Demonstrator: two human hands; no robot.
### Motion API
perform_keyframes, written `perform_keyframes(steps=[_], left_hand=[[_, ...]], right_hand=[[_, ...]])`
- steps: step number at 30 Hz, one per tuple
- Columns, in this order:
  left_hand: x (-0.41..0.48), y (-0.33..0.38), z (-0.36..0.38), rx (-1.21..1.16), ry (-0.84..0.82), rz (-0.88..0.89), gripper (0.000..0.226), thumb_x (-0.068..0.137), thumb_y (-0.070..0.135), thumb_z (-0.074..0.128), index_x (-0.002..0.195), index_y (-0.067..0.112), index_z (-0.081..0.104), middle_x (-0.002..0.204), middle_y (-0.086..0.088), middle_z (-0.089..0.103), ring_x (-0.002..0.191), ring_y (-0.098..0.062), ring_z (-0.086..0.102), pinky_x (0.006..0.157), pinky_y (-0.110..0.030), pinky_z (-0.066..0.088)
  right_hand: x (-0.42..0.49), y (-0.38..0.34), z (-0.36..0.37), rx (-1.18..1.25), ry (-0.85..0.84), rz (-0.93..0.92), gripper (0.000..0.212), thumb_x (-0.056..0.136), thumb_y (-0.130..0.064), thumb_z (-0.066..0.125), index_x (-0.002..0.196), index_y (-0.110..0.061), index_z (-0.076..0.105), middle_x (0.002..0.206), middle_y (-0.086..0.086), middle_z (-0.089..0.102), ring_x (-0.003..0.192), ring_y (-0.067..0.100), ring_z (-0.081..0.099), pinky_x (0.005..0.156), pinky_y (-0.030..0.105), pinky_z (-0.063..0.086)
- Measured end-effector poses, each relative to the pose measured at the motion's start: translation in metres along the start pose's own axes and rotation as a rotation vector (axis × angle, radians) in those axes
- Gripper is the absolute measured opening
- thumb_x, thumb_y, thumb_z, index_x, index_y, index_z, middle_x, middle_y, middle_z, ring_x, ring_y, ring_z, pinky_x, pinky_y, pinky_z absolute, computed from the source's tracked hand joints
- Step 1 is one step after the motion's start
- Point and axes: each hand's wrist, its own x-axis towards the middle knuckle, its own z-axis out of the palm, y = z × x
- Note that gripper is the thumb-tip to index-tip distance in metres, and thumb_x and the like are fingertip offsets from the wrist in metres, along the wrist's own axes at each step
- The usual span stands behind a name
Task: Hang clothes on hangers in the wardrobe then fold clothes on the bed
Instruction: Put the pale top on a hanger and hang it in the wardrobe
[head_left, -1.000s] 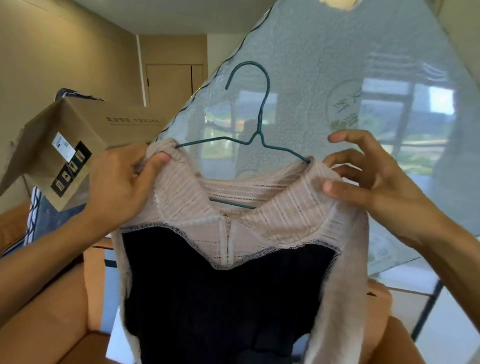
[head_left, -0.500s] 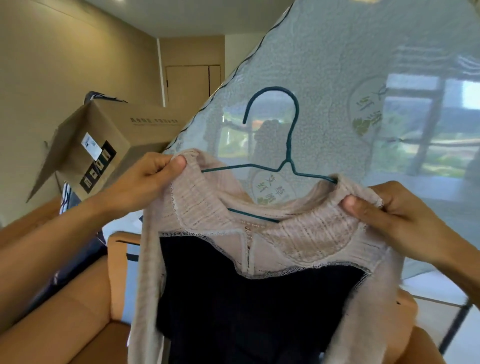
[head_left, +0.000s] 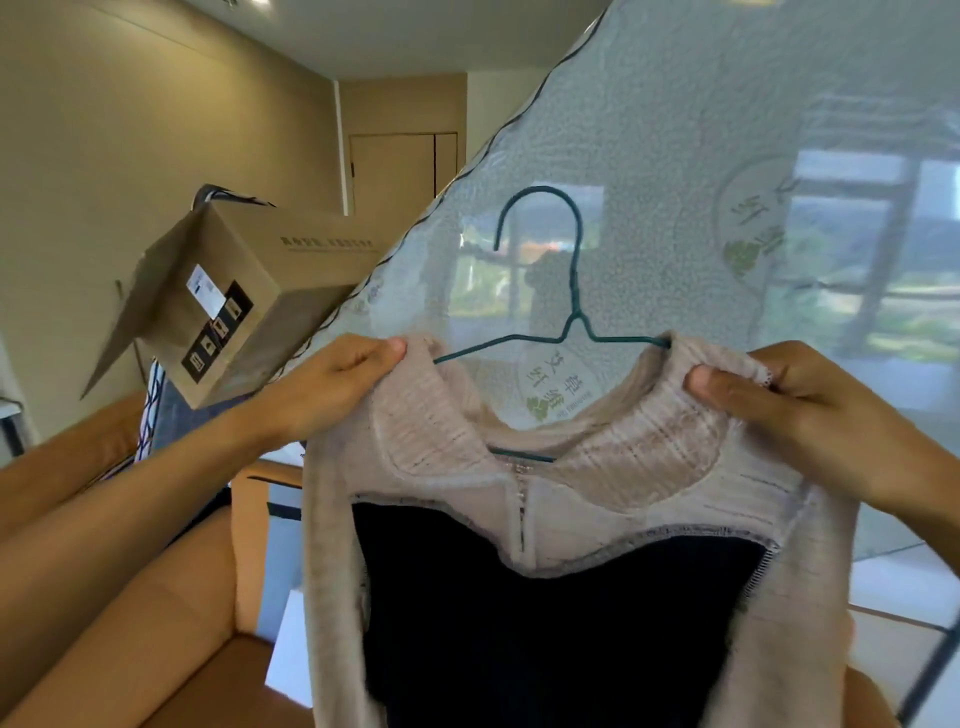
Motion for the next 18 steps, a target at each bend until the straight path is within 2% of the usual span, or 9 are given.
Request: perform_keyframes(steps=[3,5,7,9,11,13,15,17,18], left_hand=[[-0.009,-0.006,0.006,0.195,0.136,0.135,0.058,0.1,0.059,0.032,0.064,0.014,0.033,0.061,0.004,0.03,0.058,-0.008,0.032,0.058,-0.036,0.027],[-0.013,-0.005,0.015,0.275,0.161,0.217,0.056,0.1,0.056,0.039,0.065,0.013,0.034,0.056,0.002,0.029,0.053,-0.008,0.029,0.053,-0.04,0.027],[-0.014,-0.004,0.024,0.342,0.215,0.272,0.051,0.098,0.053,0.047,0.062,0.02,0.032,0.052,0.004,0.028,0.046,-0.008,0.029,0.05,-0.037,0.025],[-0.013,-0.004,0.027,0.356,0.3,0.307,0.049,0.099,0.046,0.05,0.061,0.022,0.031,0.05,0.006,0.027,0.045,-0.008,0.032,0.048,-0.029,0.023],[-0.01,-0.003,0.027,0.332,0.388,0.33,0.048,0.1,0.04,0.052,0.061,0.018,0.037,0.051,0.006,0.029,0.046,-0.006,0.034,0.049,-0.026,0.025],[-0.008,-0.002,0.024,0.326,0.463,0.319,0.049,0.1,0.04,0.053,0.06,0.012,0.041,0.05,0.002,0.034,0.047,-0.011,0.037,0.049,-0.028,0.027],[-0.005,-0.001,0.02,0.384,0.518,0.282,0.053,0.099,0.045,0.051,0.061,0.009,0.045,0.05,-0.004,0.039,0.05,-0.02,0.042,0.05,-0.032,0.029],[-0.005,-0.003,0.014,0.435,0.544,0.242,0.056,0.098,0.052,0.047,0.064,0.007,0.052,0.05,-0.006,0.044,0.055,-0.023,0.046,0.051,-0.031,0.03],[-0.005,-0.003,0.013,0.442,0.55,0.236,0.057,0.097,0.053,0.046,0.066,0.007,0.055,0.05,-0.006,0.046,0.055,-0.022,0.046,0.051,-0.03,0.03]], right_hand=[[-0.002,0.008,-0.001,0.113,0.063,0.062,0.084,0.072,-0.074,0.067,0.078,0.009,0.065,0.081,0.047,0.057,0.066,0.032,0.057,0.069,0.043,0.04],[0.0,0.013,0.0,0.134,0.081,0.079,0.094,0.067,-0.075,0.073,0.084,0.016,0.059,0.086,0.053,0.051,0.065,0.041,0.058,0.072,0.044,0.037],[0.001,0.015,0.0,0.155,0.091,0.082,0.092,0.067,-0.071,0.077,0.085,0.017,0.06,0.088,0.051,0.053,0.069,0.055,0.062,0.072,0.047,0.041],[0.0,0.014,-0.001,0.144,0.072,0.05,0.073,0.074,-0.061,0.077,0.085,0.011,0.067,0.087,0.043,0.062,0.077,0.059,0.063,0.072,0.057,0.05],[-0.001,0.014,-0.004,0.116,0.031,0.002,0.049,0.083,-0.051,0.074,0.086,-0.002,0.071,0.084,0.032,0.069,0.078,0.05,0.068,0.07,0.056,0.053],[-0.002,0.017,-0.008,0.133,0.014,-0.031,0.028,0.089,-0.04,0.068,0.086,-0.012,0.072,0.081,0.014,0.074,0.076,0.028,0.073,0.068,0.036,0.055],[-0.003,0.026,-0.015,0.114,0.012,-0.068,0.037,0.093,-0.042,0.066,0.084,-0.006,0.064,0.073,0.015,0.063,0.068,0.022,0.061,0.062,0.031,0.047],[-0.004,0.034,-0.02,0.087,0.017,-0.098,0.032,0.095,-0.038,0.061,0.074,-0.015,0.055,0.064,0.008,0.047,0.06,0.022,0.041,0.054,0.03,0.035],[-0.006,0.035,-0.022,0.075,0.023,-0.11,0.026,0.094,-0.034,0.06,0.073,-0.018,0.056,0.063,0.001,0.048,0.059,0.021,0.04,0.053,0.028,0.034]])
